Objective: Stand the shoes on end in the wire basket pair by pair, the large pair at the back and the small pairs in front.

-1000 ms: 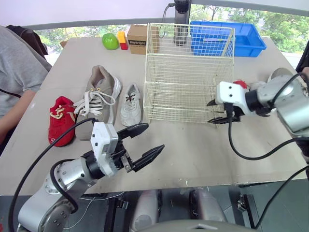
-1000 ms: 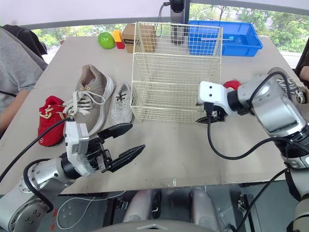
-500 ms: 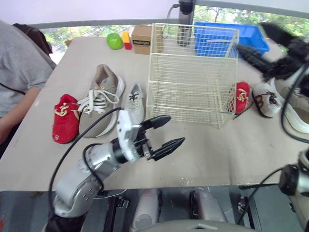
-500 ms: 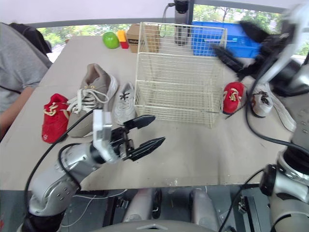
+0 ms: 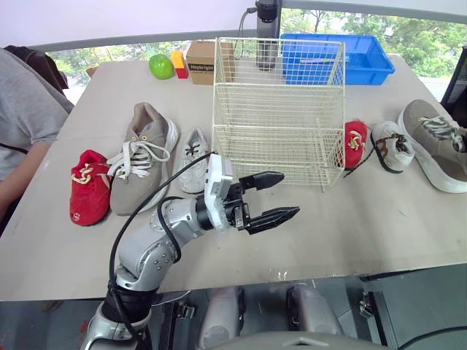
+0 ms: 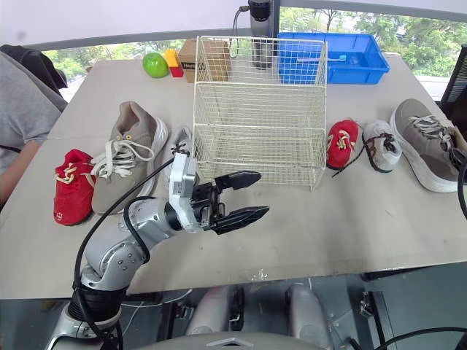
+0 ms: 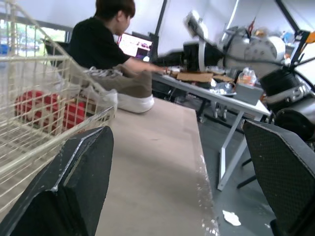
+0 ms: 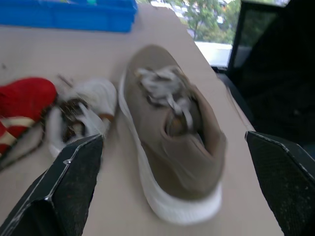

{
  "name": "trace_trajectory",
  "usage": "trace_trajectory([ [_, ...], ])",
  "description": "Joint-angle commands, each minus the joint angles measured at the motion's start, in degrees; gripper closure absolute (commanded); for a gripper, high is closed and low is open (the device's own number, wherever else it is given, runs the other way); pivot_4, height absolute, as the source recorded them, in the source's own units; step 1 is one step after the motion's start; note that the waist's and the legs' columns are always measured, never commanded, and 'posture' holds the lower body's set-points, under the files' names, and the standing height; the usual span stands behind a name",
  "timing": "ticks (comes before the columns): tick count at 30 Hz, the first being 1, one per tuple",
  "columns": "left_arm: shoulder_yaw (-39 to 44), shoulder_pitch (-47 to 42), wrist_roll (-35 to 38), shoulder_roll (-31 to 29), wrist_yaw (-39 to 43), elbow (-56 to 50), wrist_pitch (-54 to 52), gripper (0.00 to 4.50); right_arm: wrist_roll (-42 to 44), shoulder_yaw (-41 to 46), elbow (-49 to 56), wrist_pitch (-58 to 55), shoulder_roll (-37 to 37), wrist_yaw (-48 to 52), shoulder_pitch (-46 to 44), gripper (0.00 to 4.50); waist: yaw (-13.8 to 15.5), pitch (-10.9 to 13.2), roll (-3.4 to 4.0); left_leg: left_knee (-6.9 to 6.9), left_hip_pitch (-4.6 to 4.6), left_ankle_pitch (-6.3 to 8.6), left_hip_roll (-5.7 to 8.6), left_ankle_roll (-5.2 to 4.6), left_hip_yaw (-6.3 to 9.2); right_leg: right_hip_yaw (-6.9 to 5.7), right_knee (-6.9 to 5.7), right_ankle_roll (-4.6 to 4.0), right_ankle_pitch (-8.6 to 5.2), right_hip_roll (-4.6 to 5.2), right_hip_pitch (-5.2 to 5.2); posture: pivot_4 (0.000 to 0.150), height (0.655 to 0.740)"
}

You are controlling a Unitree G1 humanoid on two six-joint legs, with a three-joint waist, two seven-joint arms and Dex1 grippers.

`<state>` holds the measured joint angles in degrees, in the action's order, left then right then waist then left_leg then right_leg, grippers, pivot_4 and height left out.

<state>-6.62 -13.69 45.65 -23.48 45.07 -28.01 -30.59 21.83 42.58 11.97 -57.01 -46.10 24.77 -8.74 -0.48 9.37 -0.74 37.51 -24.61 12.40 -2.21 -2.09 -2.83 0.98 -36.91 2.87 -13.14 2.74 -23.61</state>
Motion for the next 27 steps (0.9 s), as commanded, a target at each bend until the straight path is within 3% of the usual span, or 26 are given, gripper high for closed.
trace_trajectory([
  [1,0.6,0.6,2.6,-0.6,-0.8,-5.2,-1.4,0.0,-2.1,-1.4,-3.7,2.7,-1.6,-1.5,-1.0,0.03,-0.2,0.0,0.01,0.01,0.0,0.0,0.0,0.0,-0.01,0.04,0.0,0.0,0.0,0.0,0.0,0.15,0.74],
  [8,1.2,2.5,3.3,-1.4,-2.3,-7.8,-1.9,0.0,-2.9,-6.3,-12.9,7.6,-1.1,-1.4,-5.6,0.03,-0.2,0.0,0.09,-0.02,0.01,0.0,0.0,0.0,-0.01,0.1,0.0,0.2,0.1,-0.06,-0.02,0.15,0.74],
  [16,1.2,1.7,3.6,-1.6,-5.0,-9.6,-2.8,0.0,-5.9,-14.7,-27.3,12.4,-0.9,-3.0,-16.6,0.03,-0.6,0.0,0.07,0.0,0.0,0.0,0.03,0.0,-0.03,0.25,0.02,0.06,0.02,-0.09,-0.03,0.15,0.74],
  [18,1.6,1.6,3.7,-1.8,-5.4,-9.7,-3.0,0.0,-7.8,-16.2,-30.0,11.9,-1.0,-5.5,-18.8,0.54,-0.7,0.0,0.07,-0.02,0.03,0.0,0.01,0.0,-0.02,0.28,0.02,0.22,0.12,-0.12,-0.03,0.15,0.74],
  [22,2.0,1.7,4.4,-2.3,-6.0,-10.1,-3.3,0.0,-9.1,-17.9,-33.1,14.4,-0.7,-5.7,-20.7,2.08,-0.8,-0.1,-0.05,-0.01,0.03,0.0,0.01,0.0,-0.05,0.28,0.02,0.22,0.12,-0.14,-0.02,0.15,0.74],
  [23,2.2,1.6,4.4,-2.3,-6.0,-10.0,-3.3,0.0,-9.3,-17.9,-33.7,14.9,-0.7,-5.7,-20.9,2.66,-0.8,-0.1,-0.07,-0.01,0.05,0.0,0.01,0.0,-0.06,0.32,0.02,0.22,0.12,-0.14,-0.01,0.15,0.74],
  [24,2.2,1.4,4.3,-2.3,-6.0,-9.7,-3.2,0.0,-9.5,-18.1,-33.8,15.7,-0.7,-5.5,-20.6,2.87,-0.8,-0.1,-0.09,-0.01,0.05,0.0,0.01,0.0,-0.05,0.33,0.02,0.22,0.12,-0.14,-0.01,0.15,0.74],
  [27,2.1,0.5,3.7,-1.9,-5.5,-8.2,-2.7,0.0,-8.4,-17.4,-31.8,16.6,0.0,-4.3,-19.7,4.06,-0.8,-0.1,-0.09,0.0,0.1,0.0,0.01,0.0,-0.06,0.44,0.02,0.22,0.13,-0.14,-0.01,0.15,0.74],
])
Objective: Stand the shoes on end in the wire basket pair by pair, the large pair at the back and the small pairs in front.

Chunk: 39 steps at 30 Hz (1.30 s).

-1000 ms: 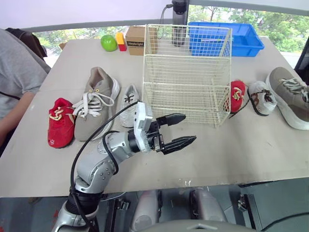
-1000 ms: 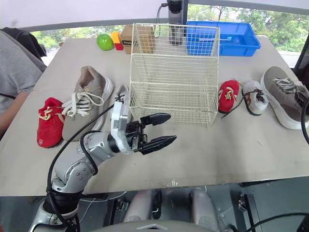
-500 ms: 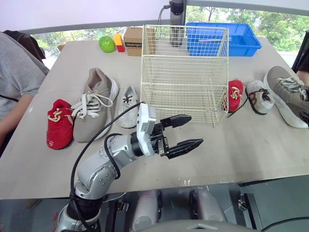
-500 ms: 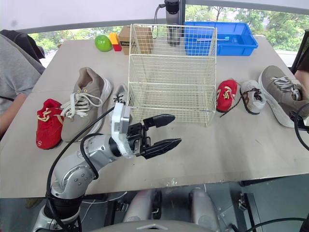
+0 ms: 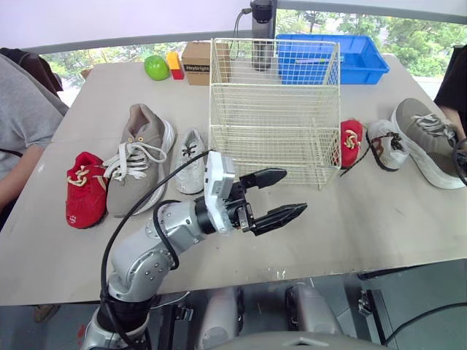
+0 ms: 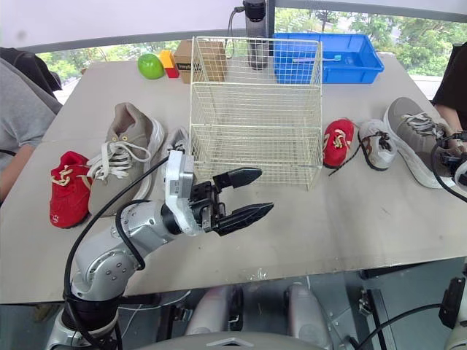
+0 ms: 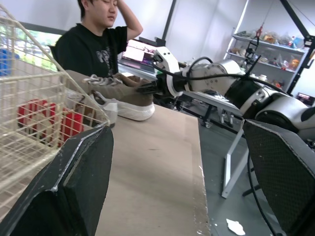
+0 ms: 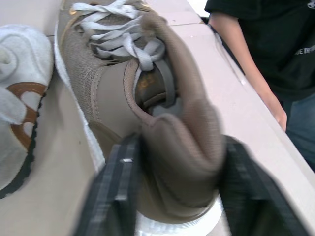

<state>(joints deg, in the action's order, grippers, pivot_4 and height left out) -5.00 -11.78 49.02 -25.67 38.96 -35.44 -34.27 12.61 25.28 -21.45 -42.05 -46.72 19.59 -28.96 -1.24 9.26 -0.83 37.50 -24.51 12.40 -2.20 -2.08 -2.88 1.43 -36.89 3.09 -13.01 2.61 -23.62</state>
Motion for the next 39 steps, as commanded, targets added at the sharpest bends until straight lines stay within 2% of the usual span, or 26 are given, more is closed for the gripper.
trace_trajectory([
  [1,0.5,-1.6,0.1,0.3,0.9,-0.3,1.1,0.0,1.3,0.4,2.7,1.9,0.9,1.3,0.9,4.37,0.1,0.0,0.0,0.0,0.0,0.0,0.0,0.0,0.0,0.01,0.0,0.0,0.0,-0.01,0.0,0.15,0.74],
  [2,0.6,-1.8,0.0,0.4,1.2,0.3,1.4,0.0,1.9,0.9,4.4,2.0,1.0,1.8,1.7,4.49,0.1,0.0,0.0,0.01,-0.01,0.0,0.01,0.0,-0.01,0.02,0.0,0.01,0.01,-0.01,0.0,0.15,0.74],
  [6,0.9,-3.2,-0.7,1.3,2.1,2.7,2.6,0.0,0.7,1.6,14.0,5.9,-0.7,3.3,8.1,4.49,0.4,0.0,0.02,0.0,-0.03,0.0,0.01,0.0,-0.01,0.01,0.0,0.09,0.05,-0.02,-0.01,0.15,0.74],
  [9,1.5,-4.5,-1.1,2.9,0.9,4.3,3.4,0.0,-4.4,2.6,19.1,13.4,-3.1,0.1,12.2,4.49,0.6,0.1,0.14,-0.01,-0.13,0.0,0.01,0.0,-0.01,-0.08,0.0,0.11,0.04,-0.03,-0.05,0.15,0.74],
  [13,3.0,-8.1,0.5,5.7,-1.3,7.1,3.1,0.0,-8.6,4.5,25.7,22.4,-10.1,3.6,15.7,4.49,0.8,0.2,0.58,-0.01,-0.18,0.0,0.07,0.0,-0.05,-0.03,0.03,0.15,0.02,0.02,-0.09,0.15,0.74],
  [16,4.2,-11.5,0.9,7.3,-3.2,9.4,2.3,0.0,-6.4,5.4,29.0,25.7,-14.8,9.0,14.1,4.49,0.4,0.2,0.6,-0.01,-0.12,0.0,0.06,0.0,-0.03,-0.01,0.02,0.15,0.02,-0.01,-0.08,0.15,0.74],
  [21,6.9,-20.9,-1.0,8.5,-14.7,12.0,-2.1,0.0,3.1,4.8,34.7,21.9,-20.4,16.3,2.8,4.49,0.4,0.3,0.55,-0.01,-0.13,0.0,0.01,0.0,0.07,-0.03,0.01,0.15,0.03,-0.13,-0.06,0.15,0.74],
  [25,13.2,-28.2,7.0,7.0,-16.4,17.5,-7.4,0.0,12.1,2.3,39.5,14.3,-23.7,21.3,-5.7,4.49,0.6,0.3,0.54,-0.02,-0.21,0.0,-0.01,0.01,0.15,-0.09,0.04,0.15,0.02,-0.15,-0.08,0.15,0.74],
  [28,25.8,-39.6,22.6,4.1,-21.3,31.9,-11.8,0.0,22.3,1.1,41.8,6.2,-26.4,25.2,-12.1,4.49,0.9,0.5,0.31,-0.05,-0.25,0.0,-0.04,0.01,0.19,-0.19,0.11,0.18,-0.01,-0.14,-0.06,0.15,0.74],
  [30,28.1,-46.0,23.0,-2.3,-16.8,37.9,-14.1,0.0,29.1,0.3,42.7,2.1,-27.8,29.3,-14.9,4.49,0.7,0.9,-0.09,0.01,-0.31,0.0,-0.05,0.01,0.21,-0.24,0.04,0.18,-0.01,-0.12,-0.12,0.15,0.74],
  [33,23.6,-51.4,19.0,-12.3,-5.0,39.8,-18.3,0.0,34.5,-1.3,43.9,-0.5,-30.7,37.5,-14.4,4.49,0.3,1.0,-0.16,-0.05,-0.3,0.0,-0.06,0.02,0.2,-0.14,0.02,0.19,-0.02,-0.12,-0.2,0.15,0.74],
  [36,18.2,-53.8,15.7,-17.5,5.2,40.1,-21.0,0.0,36.1,-5.4,45.0,0.4,-31.2,42.4,-14.7,4.49,0.8,1.0,-0.15,-0.09,-0.28,0.02,0.03,0.04,0.15,-0.16,0.09,0.41,-0.15,0.14,-0.13,0.15,0.74],
  [39,10.7,-55.0,10.9,-20.7,16.2,38.5,-21.4,0.0,33.9,-13.2,44.2,3.5,-27.6,44.1,-20.3,4.49,1.0,1.0,-0.16,-0.06,-0.36,0.02,0.07,0.04,0.04,-0.28,0.1,0.43,-0.16,0.28,-0.12,0.15,0.74],
])
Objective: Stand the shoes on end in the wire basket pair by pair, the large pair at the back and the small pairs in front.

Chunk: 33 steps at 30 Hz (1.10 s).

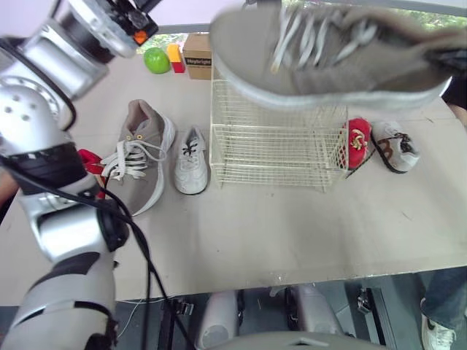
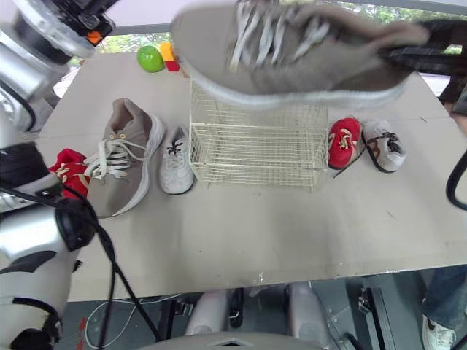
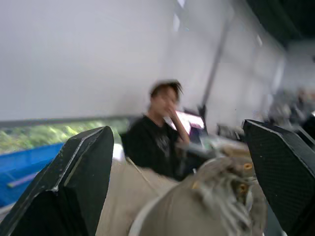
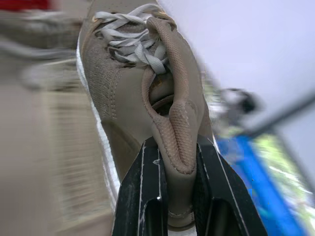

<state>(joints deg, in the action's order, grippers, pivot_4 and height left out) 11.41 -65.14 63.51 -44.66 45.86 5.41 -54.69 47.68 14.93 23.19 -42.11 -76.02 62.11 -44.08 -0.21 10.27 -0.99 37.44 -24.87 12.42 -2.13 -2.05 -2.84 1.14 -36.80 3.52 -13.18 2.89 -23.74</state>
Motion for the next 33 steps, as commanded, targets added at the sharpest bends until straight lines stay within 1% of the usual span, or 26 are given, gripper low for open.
trace_trajectory([
  [1,-8.1,-2.0,-5.0,-2.4,12.2,-3.0,-1.2,0.0,-2.4,-5.1,-0.8,4.6,3.0,2.3,-7.2,4.49,0.0,0.1,-0.02,0.02,-0.02,0.0,0.0,0.0,0.01,0.01,0.0,-0.01,0.0,0.0,-0.01,0.15,0.74],
  [4,-16.9,-0.8,-11.7,-5.0,21.2,-6.2,0.9,0.0,-5.7,-11.2,-2.2,6.8,7.2,4.1,-13.5,4.49,-0.1,0.1,-0.04,0.03,-0.06,0.0,0.02,-0.01,0.02,-0.02,-0.03,-0.02,0.0,-0.01,-0.06,0.15,0.74],
  [7,-22.9,1.8,-18.5,-8.3,29.2,-8.1,5.2,0.0,-8.4,-14.0,-3.4,7.9,8.8,6.2,-16.5,4.49,-0.7,0.1,-0.03,0.01,0.02,-0.01,-0.01,-0.01,0.01,0.12,-0.19,-0.04,0.0,-0.13,-0.17,0.15,0.74],
  [9,-24.9,3.2,-21.5,-9.7,33.1,-8.5,6.8,0.53,-9.4,-14.8,-3.5,7.7,9.8,7.0,-17.8,4.5,-0.7,0.1,-0.03,0.01,-0.05,-0.01,-0.04,0.0,-0.04,0.11,-0.28,-0.04,0.0,-0.17,-0.29,0.15,0.74],
  [10,-25.3,3.8,-22.5,-9.9,34.2,-8.7,7.4,0.7,-9.7,-15.1,-3.3,7.5,10.2,7.3,-18.3,4.5,-0.6,0.1,-0.02,0.01,-0.12,-0.01,-0.04,0.0,-0.06,0.11,-0.32,-0.05,0.0,-0.18,-0.38,0.15,0.74],
  [12,-24.7,4.4,-23.0,-9.0,34.7,-8.8,7.5,1.66,-9.8,-15.3,-3.1,6.9,11.0,7.5,-19.1,4.5,-0.5,0.1,-0.02,0.06,-0.35,-0.01,-0.04,-0.01,-0.06,0.15,-0.5,-0.04,-0.01,-0.18,-0.68,0.15,0.74],
  [13,-23.9,4.5,-22.7,-8.0,34.1,-8.8,7.1,2.17,-9.9,-15.3,-2.9,6.6,11.4,7.5,-19.3,4.5,-0.5,0.1,-0.02,0.16,-0.58,-0.01,-0.04,-0.01,-0.04,0.17,-0.67,-0.04,-0.01,-0.17,-0.94,0.15,0.74],
  [14,-23.4,4.6,-22.5,-7.3,33.8,-8.9,6.7,2.57,-10.1,-15.2,-2.9,6.5,11.6,7.5,-19.4,4.5,-0.4,0.1,-0.02,0.39,-0.89,-0.01,-0.05,-0.01,-0.01,0.13,-0.85,-0.04,-0.01,-0.17,-1.21,0.15,0.74],
  [16,-21.7,5.0,-22.4,-5.5,31.3,-8.9,6.0,3.51,-10.2,-14.8,-3.0,5.7,12.2,6.6,-18.6,4.5,-0.3,0.1,-0.02,0.81,-1.27,-0.01,-0.07,-0.01,0.02,0.0,-1.08,-0.03,-0.02,-0.19,-1.41,0.15,0.74],
  [17,-20.8,5.4,-22.4,-4.9,30.0,-9.2,5.7,3.91,-10.2,-14.4,-3.0,5.1,12.4,5.9,-18.0,4.5,-0.3,0.1,-0.02,0.89,-1.35,-0.01,-0.07,-0.02,0.03,-0.02,-1.1,-0.02,-0.01,-0.18,-1.45,0.15,0.74],
  [18,-19.4,6.0,-22.2,-4.1,28.1,-9.3,5.1,4.17,-11.0,-14.0,-3.7,4.4,12.5,4.5,-17.0,4.5,-0.3,0.1,-0.02,0.95,-1.36,-0.01,-0.06,-0.02,0.02,0.0,-1.12,-0.02,0.0,-0.17,-1.44,0.15,0.74],
  [19,-17.9,6.5,-22.0,-3.4,26.2,-9.6,4.7,4.38,-11.3,-13.1,-3.9,4.1,11.7,4.6,-14.7,3.79,-0.3,0.1,-0.03,0.99,-1.36,-0.01,-0.05,-0.03,0.03,0.03,-1.12,-0.01,0.0,-0.15,-1.42,0.15,0.74],
  [21,-14.1,7.8,-22.3,-1.3,20.5,-10.0,4.8,4.38,-12.8,-9.1,-4.9,2.6,10.3,1.7,-9.3,3.33,0.1,0.1,-0.08,1.05,-1.36,-0.01,-0.04,-0.04,0.05,-0.01,-1.11,-0.01,0.0,-0.14,-1.36,0.15,0.74],
  [22,-11.9,8.1,-22.6,0.3,16.6,-10.3,5.2,4.38,-14.0,-6.4,-5.3,1.4,9.1,-0.1,-5.6,2.76,0.3,0.1,-0.1,1.08,-1.36,-0.01,-0.05,-0.04,0.1,-0.06,-1.1,-0.01,0.0,-0.13,-1.3,0.15,0.74],
  [23,-9.5,8.1,-22.6,2.5,11.9,-10.7,5.5,4.38,-15.8,-3.3,-5.2,0.7,8.2,-2.1,-1.1,2.31,0.6,0.1,-0.09,1.17,-1.35,-0.01,-0.05,-0.04,0.08,-0.05,-1.14,-0.01,0.0,-0.11,-1.27,0.15,0.74],
  [25,-5.5,7.5,-23.4,7.8,1.3,-11.8,6.9,4.38,-16.5,3.5,-2.9,-5.1,10.0,-10.0,5.0,1.42,1.2,0.2,-0.23,1.2,-1.36,-0.01,-0.03,-0.04,0.11,-0.08,-1.15,-0.01,0.01,-0.1,-1.24,0.15,0.74],
  [26,-4.3,7.3,-23.6,9.6,-2.0,-12.4,6.8,4.38,-15.8,5.8,-1.7,-7.5,11.3,-13.1,6.5,0.84,1.1,0.2,-0.22,1.28,-1.41,-0.02,-0.05,-0.04,0.15,-0.12,-1.16,-0.01,0.02,-0.1,-1.24,0.15,0.74],
  [28,-4.1,7.1,-27.5,13.3,-8.2,-13.6,11.1,4.38,-15.0,7.7,3.0,-10.7,14.6,-19.0,7.7,0.84,0.9,0.1,-0.16,1.35,-1.41,-0.02,-0.03,-0.03,0.13,-0.03,-1.23,0.01,0.03,-0.1,-1.27,0.15,0.74],
  [30,-5.0,7.3,-31.8,16.0,-12.4,-13.9,15.4,4.38,-12.4,7.9,5.7,-17.9,20.7,-27.5,4.0,0.84,0.6,0.1,-0.14,1.31,-1.25,-0.03,-0.04,-0.02,0.18,0.09,-1.28,0.01,0.03,-0.13,-1.23,0.15,0.74],
  [33,-6.8,7.9,-37.1,21.0,-18.0,-14.2,21.7,4.38,-11.0,4.0,9.8,-27.0,37.9,-43.0,-5.7,0.84,-0.4,0.1,-0.13,1.19,-0.98,-0.04,-0.05,0.0,0.18,0.23,-1.34,0.0,0.04,-0.19,-1.11,0.15,0.74],
])
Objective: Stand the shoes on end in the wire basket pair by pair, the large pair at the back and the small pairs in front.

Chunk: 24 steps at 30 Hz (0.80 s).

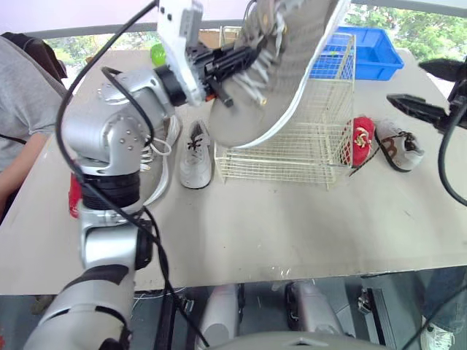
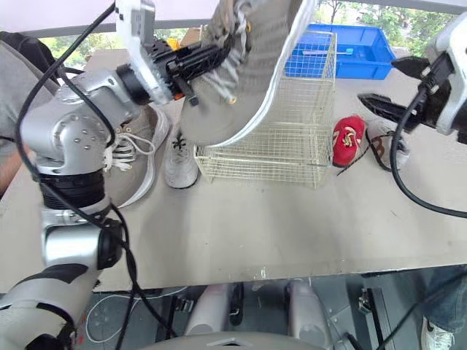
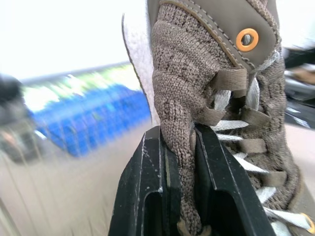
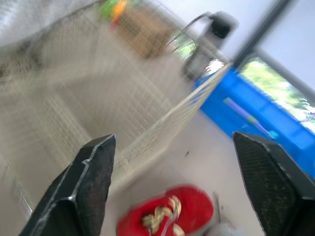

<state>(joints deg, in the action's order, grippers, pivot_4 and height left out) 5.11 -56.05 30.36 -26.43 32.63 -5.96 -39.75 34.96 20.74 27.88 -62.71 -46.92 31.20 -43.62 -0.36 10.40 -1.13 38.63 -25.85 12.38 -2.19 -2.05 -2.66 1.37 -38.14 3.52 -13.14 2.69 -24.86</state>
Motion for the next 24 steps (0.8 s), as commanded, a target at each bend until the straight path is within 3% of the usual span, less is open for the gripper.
trace_trajectory([
  [1,-1.0,-0.9,-5.2,4.3,-6.3,-3.0,8.1,4.38,1.2,-3.3,6.4,-8.1,14.0,-16.2,-8.6,0.84,-0.4,0.0,0.02,-0.05,0.06,0.0,0.0,0.0,0.0,0.04,-0.07,0.0,0.0,0.0,0.0,0.15,0.74],
  [5,-3.6,-0.1,-10.5,7.3,-9.3,-3.5,13.5,4.38,-2.3,-4.0,6.8,-12.6,28.7,-28.1,-14.0,0.84,-0.1,0.0,0.03,-0.14,0.0,0.0,0.03,0.0,-0.07,0.0,-0.35,-0.02,-0.01,0.01,-0.17,0.15,0.74],
  [13,-8.5,3.2,-17.1,10.6,-9.7,-6.1,21.8,4.38,-14.5,-10.4,-1.2,-7.4,37.1,-41.4,-18.7,0.84,-0.1,0.0,0.04,-0.15,-0.21,-0.06,0.09,0.1,-0.21,-0.12,-0.12,-0.01,0.0,0.1,-0.22,0.15,0.74],
  [18,-9.3,4.0,-20.0,11.8,-10.1,-5.4,23.7,4.38,-11.1,-9.2,-2.9,-5.3,44.8,-39.7,-20.6,0.84,-0.3,0.0,0.04,-0.17,-0.17,0.0,0.07,0.0,-0.1,-0.23,-0.24,-0.02,0.0,0.05,-0.22,0.15,0.74],
  [24,-6.8,4.3,-19.3,13.9,-11.1,-4.4,22.2,4.38,-8.6,-7.3,-2.6,-4.7,46.1,-35.5,-19.2,0.84,-0.3,0.0,0.04,-0.17,-0.2,0.0,0.07,-0.01,-0.11,-0.25,-0.2,-0.02,0.0,0.07,-0.21,0.15,0.74],
])
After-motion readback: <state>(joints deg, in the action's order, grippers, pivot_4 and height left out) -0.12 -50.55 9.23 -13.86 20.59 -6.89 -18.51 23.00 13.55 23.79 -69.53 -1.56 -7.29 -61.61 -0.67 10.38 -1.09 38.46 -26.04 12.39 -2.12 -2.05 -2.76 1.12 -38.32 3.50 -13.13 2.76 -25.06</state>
